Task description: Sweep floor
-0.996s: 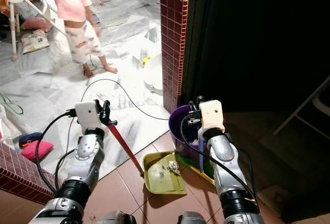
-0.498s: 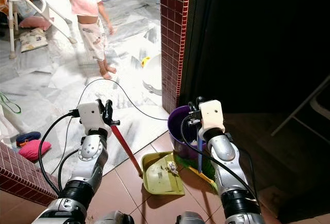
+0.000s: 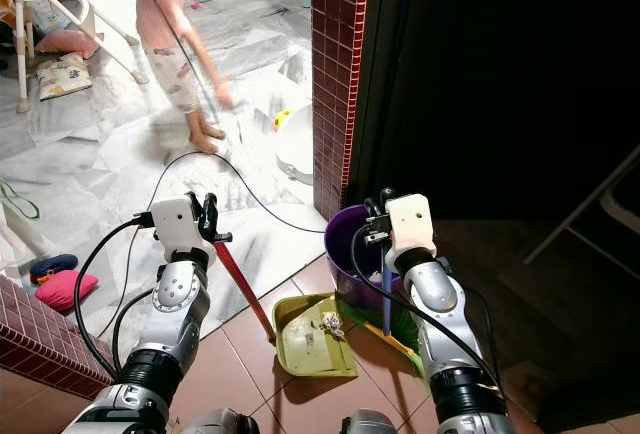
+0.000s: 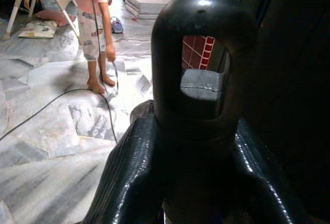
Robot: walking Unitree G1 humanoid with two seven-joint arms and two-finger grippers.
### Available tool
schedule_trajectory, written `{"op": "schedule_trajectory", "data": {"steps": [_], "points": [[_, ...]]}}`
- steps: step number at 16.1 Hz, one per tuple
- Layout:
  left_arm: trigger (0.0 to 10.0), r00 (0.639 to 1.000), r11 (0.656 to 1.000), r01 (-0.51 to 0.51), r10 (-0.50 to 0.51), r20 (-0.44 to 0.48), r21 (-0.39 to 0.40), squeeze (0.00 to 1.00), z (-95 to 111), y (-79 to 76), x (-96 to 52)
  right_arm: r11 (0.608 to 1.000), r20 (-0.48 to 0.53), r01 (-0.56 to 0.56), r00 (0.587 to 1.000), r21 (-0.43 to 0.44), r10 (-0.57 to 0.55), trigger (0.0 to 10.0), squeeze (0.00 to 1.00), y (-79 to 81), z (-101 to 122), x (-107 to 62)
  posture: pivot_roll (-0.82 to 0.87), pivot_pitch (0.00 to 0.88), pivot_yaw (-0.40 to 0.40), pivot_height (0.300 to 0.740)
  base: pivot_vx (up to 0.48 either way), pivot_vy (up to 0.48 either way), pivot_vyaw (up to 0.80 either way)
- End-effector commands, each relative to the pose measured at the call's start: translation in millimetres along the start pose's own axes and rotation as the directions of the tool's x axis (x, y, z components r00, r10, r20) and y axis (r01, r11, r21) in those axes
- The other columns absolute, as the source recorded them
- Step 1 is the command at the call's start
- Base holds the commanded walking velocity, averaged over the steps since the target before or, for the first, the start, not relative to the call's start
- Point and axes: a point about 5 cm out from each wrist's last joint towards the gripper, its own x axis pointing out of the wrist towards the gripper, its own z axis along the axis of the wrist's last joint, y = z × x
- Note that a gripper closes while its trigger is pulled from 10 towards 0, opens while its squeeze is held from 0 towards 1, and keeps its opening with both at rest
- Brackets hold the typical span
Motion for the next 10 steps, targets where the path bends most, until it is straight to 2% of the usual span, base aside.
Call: {"op": "schedule_trajectory", "data": {"steps": [1, 6, 10], "points": [[10.0, 0.996, 1.000, -0.005, 0.006, -0.086, 0.021, 0.00, -17.6, 3.6, -7.8, 0.999, -0.016, -0.009, 1.000, 0.034, 0.009, 10.0, 0.00, 5.3, -3.0, -0.6, -0.16, 0.000, 0.029, 0.740, 0.000, 0.000, 0.00], [10.0, 0.995, 0.999, 0.012, -0.007, -0.097, 0.053, 0.00, -18.8, 4.5, -8.1, 0.999, -0.014, -0.008, 1.000, 0.048, 0.009, 10.0, 0.00, 9.3, -3.7, -0.9, -0.16, 0.000, 0.034, 0.740, 0.000, 0.000, 0.00], [10.0, 0.995, 0.991, 0.031, -0.018, -0.094, 0.133, 0.00, -17.2, 4.2, -8.2, 0.998, -0.013, 0.005, 1.000, 0.069, -0.004, 10.0, 0.00, 13.4, -5.4, -1.1, -0.15, 0.000, 0.053, 0.740, 0.000, 0.000, 0.00]]}}
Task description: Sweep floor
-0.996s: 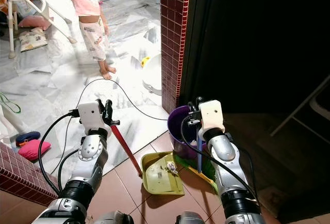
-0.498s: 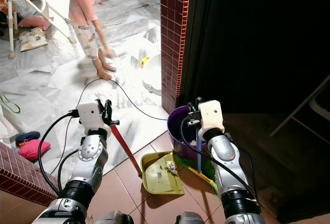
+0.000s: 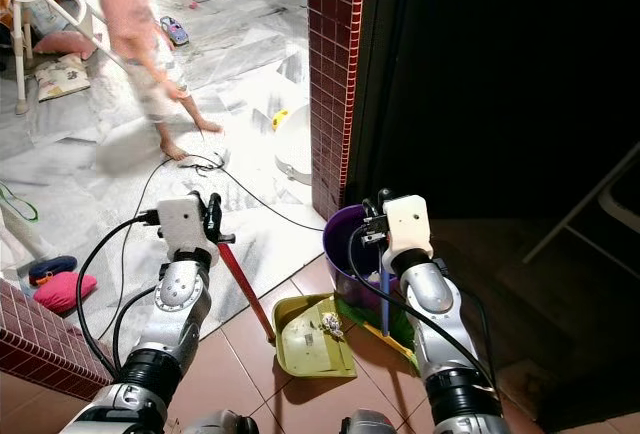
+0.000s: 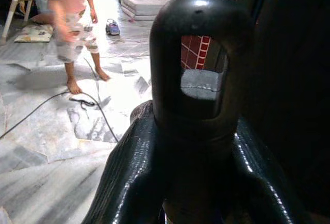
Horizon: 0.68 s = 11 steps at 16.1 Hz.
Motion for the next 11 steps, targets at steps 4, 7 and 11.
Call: {"op": "schedule_trajectory", "data": {"steps": [4, 7, 11], "points": [[10.0, 0.996, 0.995, 0.011, -0.002, -0.090, 0.097, 0.00, -18.4, 9.4, -10.4, 0.998, -0.019, -0.006, 1.000, 0.062, 0.007, 10.0, 0.00, 12.9, -6.4, -1.5, -0.14, 0.000, 0.063, 0.740, 0.000, 0.000, 0.00], [10.0, 0.995, 0.994, 0.006, 0.006, -0.099, 0.113, 0.00, -19.2, 11.3, -10.8, 0.998, -0.021, -0.001, 1.000, 0.066, 0.003, 10.0, 0.00, 13.1, -7.4, -1.4, -0.13, 0.000, 0.068, 0.740, 0.000, 0.000, 0.00], [10.0, 0.995, 0.993, 0.012, 0.000, -0.103, 0.119, 0.00, -18.9, 5.5, -11.9, 0.998, -0.023, 0.009, 1.000, 0.067, -0.008, 10.0, 0.00, 9.7, -8.1, -2.9, -0.15, 0.000, 0.062, 0.740, 0.000, 0.000, 0.00]]}}
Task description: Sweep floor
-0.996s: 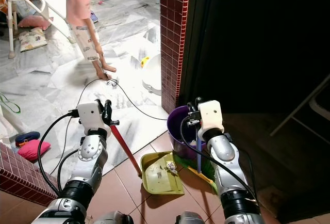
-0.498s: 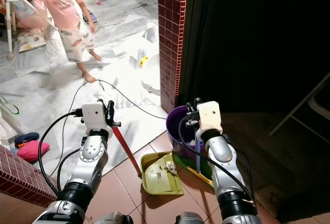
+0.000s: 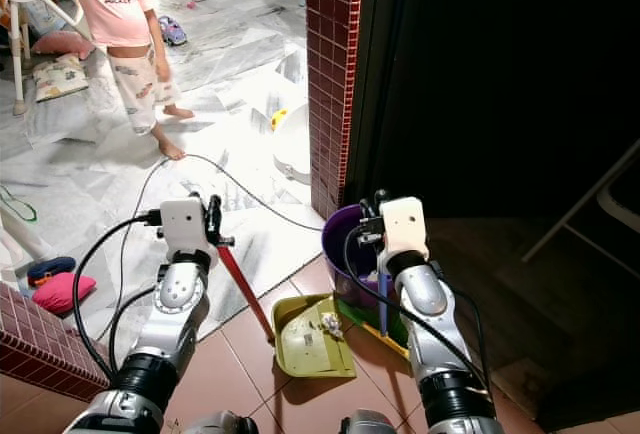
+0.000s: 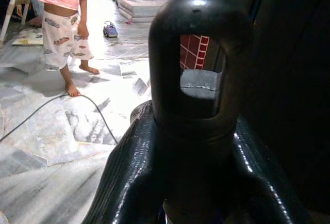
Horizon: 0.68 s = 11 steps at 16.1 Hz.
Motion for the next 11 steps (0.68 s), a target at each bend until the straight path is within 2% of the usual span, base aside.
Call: {"op": "schedule_trajectory", "data": {"steps": [1, 5, 7, 9, 10, 11], "points": [[10.0, 0.995, 0.998, -0.001, 0.008, -0.098, 0.070, 0.00, -20, 5.9, -8.9, 0.999, -0.032, 0.008, 0.999, 0.051, -0.006, 10.0, 0.00, 3.4, -7, -3.0, -0.15, 0.000, 0.066, 0.740, 0.000, 0.000, 0.00], [10.0, 0.994, 0.997, 0.020, -0.012, -0.111, 0.076, 0.00, -22, 6.0, -8.9, 0.998, -0.031, 0.055, 0.998, 0.043, -0.054, 10.0, 0.00, 2.7, -6, -1.1, -0.15, 0.000, 0.079, 0.740, 0.000, 0.000, 0.00], [10.0, 0.993, 0.996, 0.016, -0.006, -0.116, 0.083, 0.00, -22, 7.3, -8.6, 0.995, -0.034, 0.095, 0.995, 0.033, -0.094, 10.0, 0.00, -2.5, -5, -1.3, -0.15, 0.000, 0.081, 0.740, 0.000, 0.000, 0.00], [10.0, 0.991, 0.997, 0.000, 0.010, -0.134, 0.078, 0.00, -24, 9.1, -9.8, 0.982, -0.005, 0.135, 0.991, 0.134, -0.136, 10.0, 0.00, -8.4, 6, 5.1, -0.15, 0.000, 0.087, 0.740, 0.000, 0.000, 0.00], [10.0, 0.991, 0.997, 0.001, 0.010, -0.136, 0.081, 0.00, -25, 9.6, -10.0, 0.967, 0.020, 0.093, 0.995, 0.239, -0.101, 10.0, 0.00, -2.6, 15, 9.7, -0.15, 0.000, 0.090, 0.740, 0.000, 0.000, 0.00], [10.0, 0.991, 0.997, 0.002, 0.009, -0.135, 0.082, 0.00, -24, 9.8, -10.0, 0.955, 0.038, 0.060, 0.997, 0.292, -0.074, 10.0, 0.00, 1.6, 21, 11.8, -0.15, 0.000, 0.091, 0.740, 0.000, 0.000, 0.00]]}}
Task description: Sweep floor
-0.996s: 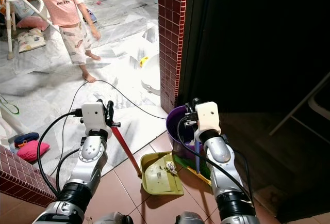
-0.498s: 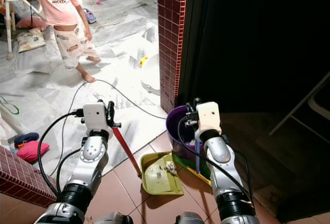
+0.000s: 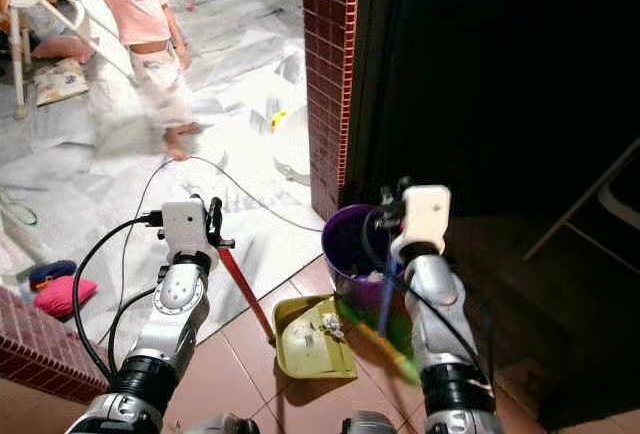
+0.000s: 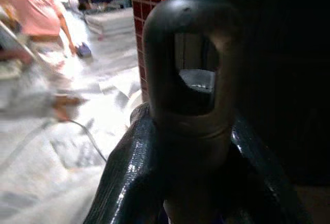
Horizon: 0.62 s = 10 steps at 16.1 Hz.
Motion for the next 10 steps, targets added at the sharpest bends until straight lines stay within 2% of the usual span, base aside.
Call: {"op": "schedule_trajectory", "data": {"steps": [1, 3, 6, 7, 8, 9, 10], "points": [[10.0, 0.993, 0.997, 0.000, 0.008, -0.120, 0.073, 0.00, -24, 8.2, -8.8, 0.981, 0.032, -0.085, 0.996, 0.173, 0.081, 10.0, 0.00, 22.2, 8, 4.4, -0.15, 0.000, 0.091, 0.740, 0.000, 0.000, 0.00], [10.0, 0.992, 0.997, 0.000, 0.010, -0.127, 0.076, 0.00, -24, 8.7, -8.1, 0.909, 0.108, -0.230, 0.973, 0.348, 0.205, 10.0, 0.00, 42.2, 29, 3.6, -0.15, 0.000, 0.090, 0.740, 0.000, 0.000, 0.00], [10.0, 0.991, 0.997, -0.002, 0.011, -0.133, 0.071, 0.00, -24, 7.1, -7.6, 0.823, 0.126, -0.356, 0.933, 0.442, 0.336, 10.0, 0.00, 51.4, 37, -5.1, -0.16, 0.000, 0.087, 0.740, 0.000, 0.000, 0.00], [10.0, 0.991, 0.998, 0.000, 0.010, -0.134, 0.070, 0.00, -24, 6.4, -7.3, 0.838, 0.103, -0.366, 0.929, 0.404, 0.356, 10.0, 0.00, 50.2, 33, -7.7, -0.16, 0.000, 0.086, 0.740, 0.000, 0.000, 0.00], [10.0, 0.991, 0.998, 0.000, 0.009, -0.136, 0.067, 0.00, -24, 5.9, -6.9, 0.902, 0.025, -0.341, 0.937, 0.265, 0.347, 10.0, 0.00, 43.4, 20, -10.1, -0.16, 0.000, 0.084, 0.740, 0.000, 0.000, 0.00], [10.0, 0.990, 0.998, -0.004, 0.012, -0.137, 0.063, 0.00, -24, 6.2, -6.5, 0.947, -0.069, -0.310, 0.946, 0.083, 0.316, 10.0, 0.00, 33.2, 6, -12.9, -0.16, 0.000, 0.084, 0.740, 0.000, 0.000, 0.00], [10.0, 0.990, 0.998, -0.006, 0.014, -0.138, 0.062, 0.00, -24, 6.6, -5.9, 0.965, -0.126, -0.263, 0.958, -0.023, 0.258, 10.0, 0.00, 23.9, -2, -13.1, -0.16, 0.000, 0.083, 0.740, 0.000, 0.000, 0.00]]}}
